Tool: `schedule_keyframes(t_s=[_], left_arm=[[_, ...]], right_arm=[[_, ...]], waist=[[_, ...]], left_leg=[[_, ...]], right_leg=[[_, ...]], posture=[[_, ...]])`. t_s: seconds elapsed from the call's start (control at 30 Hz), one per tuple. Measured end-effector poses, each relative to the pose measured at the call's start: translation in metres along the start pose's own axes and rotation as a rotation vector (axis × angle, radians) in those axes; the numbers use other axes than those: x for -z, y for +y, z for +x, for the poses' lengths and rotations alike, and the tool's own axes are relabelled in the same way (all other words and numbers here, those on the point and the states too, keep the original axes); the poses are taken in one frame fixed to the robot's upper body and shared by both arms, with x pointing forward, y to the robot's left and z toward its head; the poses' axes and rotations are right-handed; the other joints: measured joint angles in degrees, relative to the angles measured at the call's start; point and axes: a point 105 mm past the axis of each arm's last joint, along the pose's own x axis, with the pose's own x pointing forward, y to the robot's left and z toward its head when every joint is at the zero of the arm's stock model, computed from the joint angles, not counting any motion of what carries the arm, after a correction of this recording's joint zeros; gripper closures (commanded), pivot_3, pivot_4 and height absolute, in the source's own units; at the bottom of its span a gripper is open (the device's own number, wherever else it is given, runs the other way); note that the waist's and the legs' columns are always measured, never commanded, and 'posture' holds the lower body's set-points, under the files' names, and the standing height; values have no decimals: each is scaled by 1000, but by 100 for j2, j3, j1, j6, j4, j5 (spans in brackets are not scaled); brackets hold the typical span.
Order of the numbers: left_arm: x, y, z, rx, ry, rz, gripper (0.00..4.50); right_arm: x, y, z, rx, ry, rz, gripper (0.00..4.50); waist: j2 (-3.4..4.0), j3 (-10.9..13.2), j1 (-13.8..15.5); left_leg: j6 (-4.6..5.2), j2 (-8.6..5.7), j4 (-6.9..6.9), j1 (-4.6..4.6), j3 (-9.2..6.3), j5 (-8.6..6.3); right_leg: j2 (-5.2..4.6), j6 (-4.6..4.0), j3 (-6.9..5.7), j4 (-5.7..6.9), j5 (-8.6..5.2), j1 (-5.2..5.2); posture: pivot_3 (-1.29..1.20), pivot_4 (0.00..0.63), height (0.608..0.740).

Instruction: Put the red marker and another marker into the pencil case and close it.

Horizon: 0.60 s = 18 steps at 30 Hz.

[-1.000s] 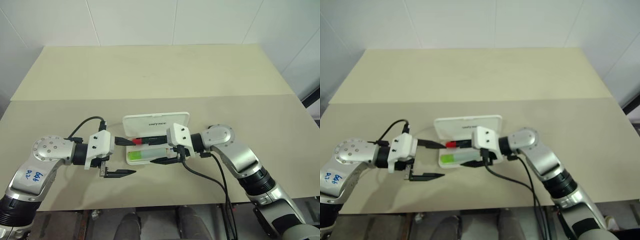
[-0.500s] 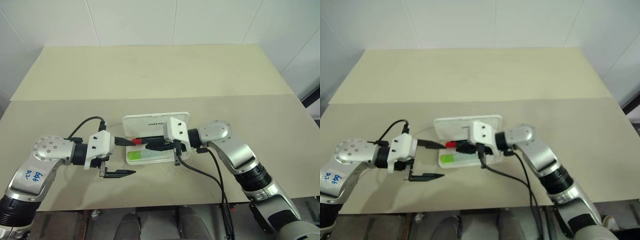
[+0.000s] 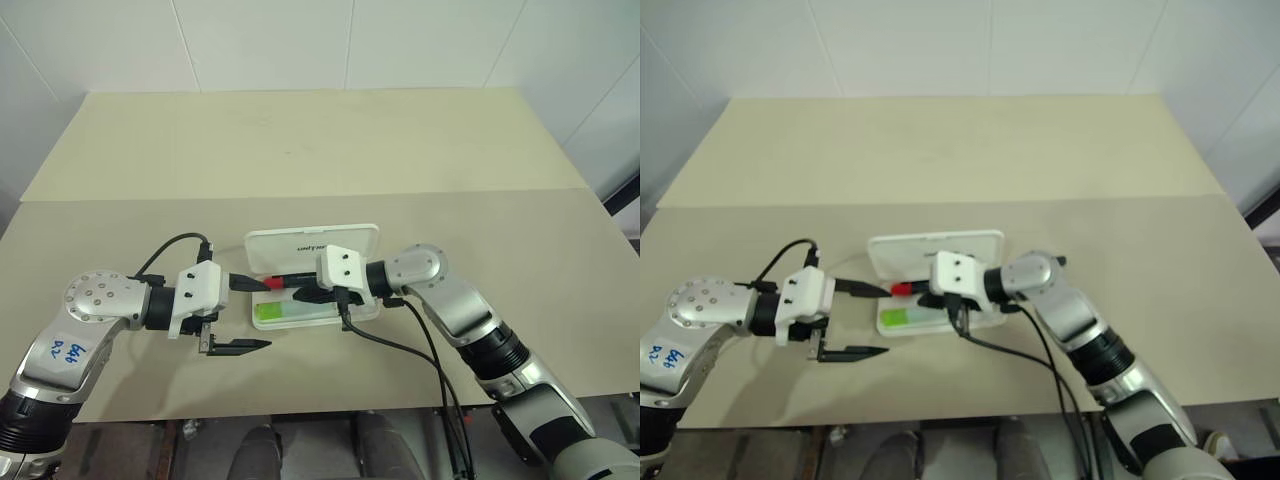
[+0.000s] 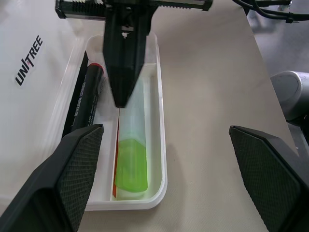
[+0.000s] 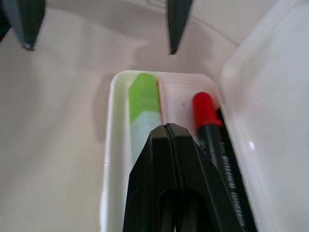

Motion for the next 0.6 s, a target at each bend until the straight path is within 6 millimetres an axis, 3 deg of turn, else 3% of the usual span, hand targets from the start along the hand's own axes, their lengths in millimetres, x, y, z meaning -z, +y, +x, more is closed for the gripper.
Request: schedule_keyframes(t_s=[0.27, 0.6], left_arm=[[0, 0, 1, -2, -2, 0, 0], [-1, 1, 1, -8, -5, 2, 0]], right_arm=[[-3, 9, -2, -52, -13, 3, 4477], [0, 4, -1, -8, 10, -17, 4477]], waist=[[0, 0, 0], [0, 0, 0]], left_leg=[[0, 0, 0, 0, 0, 0], [0, 0, -1, 0, 0, 0]], right_leg=[[0, 0, 0, 0, 0, 0], [0, 0, 0, 0, 0, 0]], posture=[[0, 150, 740], [0, 150, 740]])
